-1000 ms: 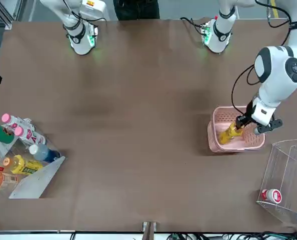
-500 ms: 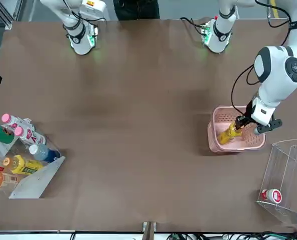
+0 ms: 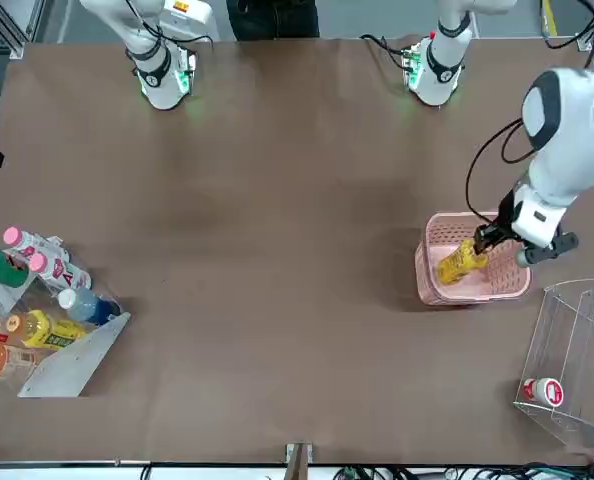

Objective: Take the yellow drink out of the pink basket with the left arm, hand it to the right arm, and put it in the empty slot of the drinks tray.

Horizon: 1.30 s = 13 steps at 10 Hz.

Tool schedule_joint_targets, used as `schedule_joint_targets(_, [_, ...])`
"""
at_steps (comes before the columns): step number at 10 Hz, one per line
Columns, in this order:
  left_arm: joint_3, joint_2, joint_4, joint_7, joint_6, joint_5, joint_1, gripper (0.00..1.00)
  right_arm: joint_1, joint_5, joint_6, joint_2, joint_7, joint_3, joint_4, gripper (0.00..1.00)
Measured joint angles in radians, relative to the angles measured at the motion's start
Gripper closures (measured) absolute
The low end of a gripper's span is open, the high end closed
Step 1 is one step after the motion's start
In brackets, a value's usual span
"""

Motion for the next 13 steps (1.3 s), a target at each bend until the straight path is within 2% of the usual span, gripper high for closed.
schedule_joint_targets(4, [0.000,-0.059,0.011,-0.001,-0.085,0.000,0.000,0.66,0.000,0.000,0.000,0.000,0.000,0.000,0.000,0.01])
schedule_joint_targets(6, [-0.001,-0.070,0.063,-0.003,-0.141,0.000,0.000,0.66,0.000,0.000,0.000,0.000,0.000,0.000,0.000,0.01])
schedule_joint_targets(8, [-0.002,-0.069,0.171,-0.004,-0.255,0.003,0.000,0.66,0.000,0.000,0.000,0.000,0.000,0.000,0.000,0.01])
schedule_joint_targets(10, [-0.037,-0.042,0.313,-0.069,-0.373,0.009,0.000,0.66,0.000,0.000,0.000,0.000,0.000,0.000,0.000,0.01])
schedule_joint_targets(12, [-0.090,0.020,0.436,-0.161,-0.436,0.010,-0.005,0.66,0.000,0.000,0.000,0.000,0.000,0.000,0.000,0.01])
schedule_joint_targets(13, [-0.108,0.042,0.462,-0.185,-0.442,0.010,-0.006,0.66,0.000,0.000,0.000,0.000,0.000,0.000,0.000,0.01])
